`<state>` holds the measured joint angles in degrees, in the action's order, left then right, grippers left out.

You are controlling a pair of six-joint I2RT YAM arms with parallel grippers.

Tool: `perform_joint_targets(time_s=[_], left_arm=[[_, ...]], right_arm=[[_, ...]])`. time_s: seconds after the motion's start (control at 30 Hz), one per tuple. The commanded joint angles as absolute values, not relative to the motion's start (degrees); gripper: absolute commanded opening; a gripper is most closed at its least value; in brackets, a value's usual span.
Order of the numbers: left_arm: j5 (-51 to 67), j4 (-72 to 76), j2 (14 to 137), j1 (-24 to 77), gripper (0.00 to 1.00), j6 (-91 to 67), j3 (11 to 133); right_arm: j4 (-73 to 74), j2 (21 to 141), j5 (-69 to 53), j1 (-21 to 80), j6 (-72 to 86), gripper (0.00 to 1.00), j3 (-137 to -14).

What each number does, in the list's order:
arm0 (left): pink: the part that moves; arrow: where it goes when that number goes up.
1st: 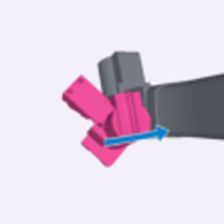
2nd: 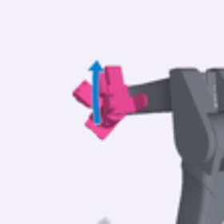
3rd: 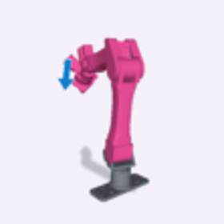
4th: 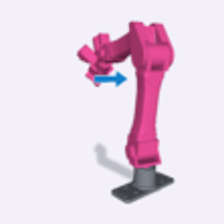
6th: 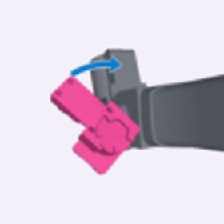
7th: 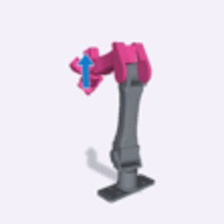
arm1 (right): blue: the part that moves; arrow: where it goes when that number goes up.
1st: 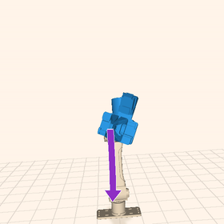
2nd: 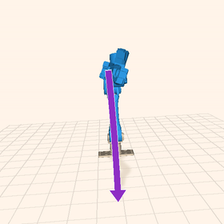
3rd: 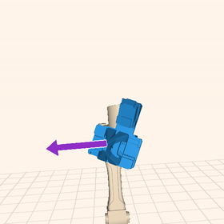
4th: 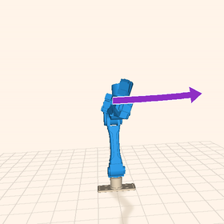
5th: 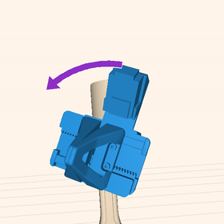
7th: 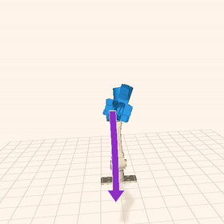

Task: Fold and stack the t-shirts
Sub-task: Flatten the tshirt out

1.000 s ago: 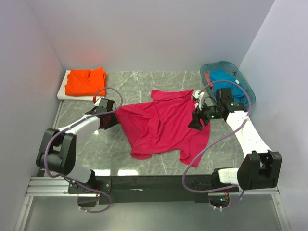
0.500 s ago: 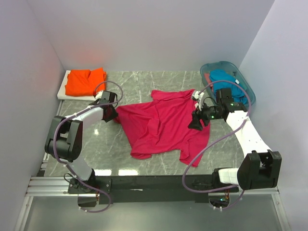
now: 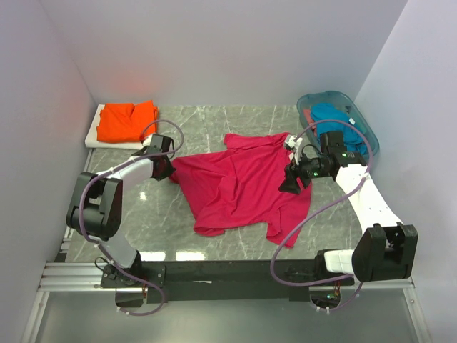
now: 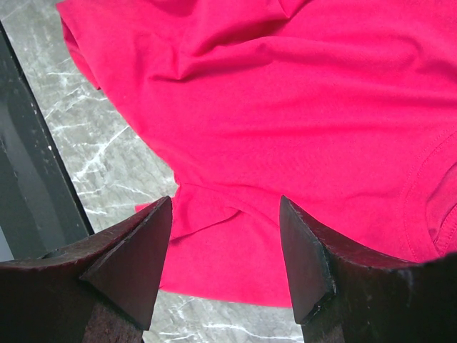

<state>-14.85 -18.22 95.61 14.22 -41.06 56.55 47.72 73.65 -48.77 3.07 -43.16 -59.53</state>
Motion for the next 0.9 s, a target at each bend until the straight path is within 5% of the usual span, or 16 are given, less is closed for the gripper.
perform_joint_targets(time_s=[0.0, 0.3, 0.63, 0.7, 0.77, 0.87], left_arm=[[-16.3, -17.7, 96.2, 13.7, 0.01, -40.2, 56.8], [-26.9, -22.3, 93.3, 12.3, 0.01, -37.3, 58.2], [-29.9, -31.2, 102.1, 7.6, 0.02, -33.8, 80.0], [-28.1, -32.5, 103.4, 7.0, 0.18, -32.1, 82.6], [-26.7, -33.2, 103.3, 6.9, 0.45, -30.6, 84.1], [-24.4, -31.0, 98.9, 7.0, 0.62, -29.7, 80.7]], right_arm=[[48.3, 73.7, -49.9, 3.1, -43.9, 0.68, -60.1], [48.7, 73.7, -50.3, 3.2, -44.2, 0.68, -60.3], [49.3, 73.8, -50.5, 3.0, -44.6, 0.68, -60.2], [49.7, 74.1, -50.9, 3.2, -45.1, 0.68, -60.4], [51.1, 74.4, -51.3, 3.6, -46.9, 0.68, -60.3], [51.3, 73.9, -51.8, 7.2, -49.1, 0.68, -59.2]])
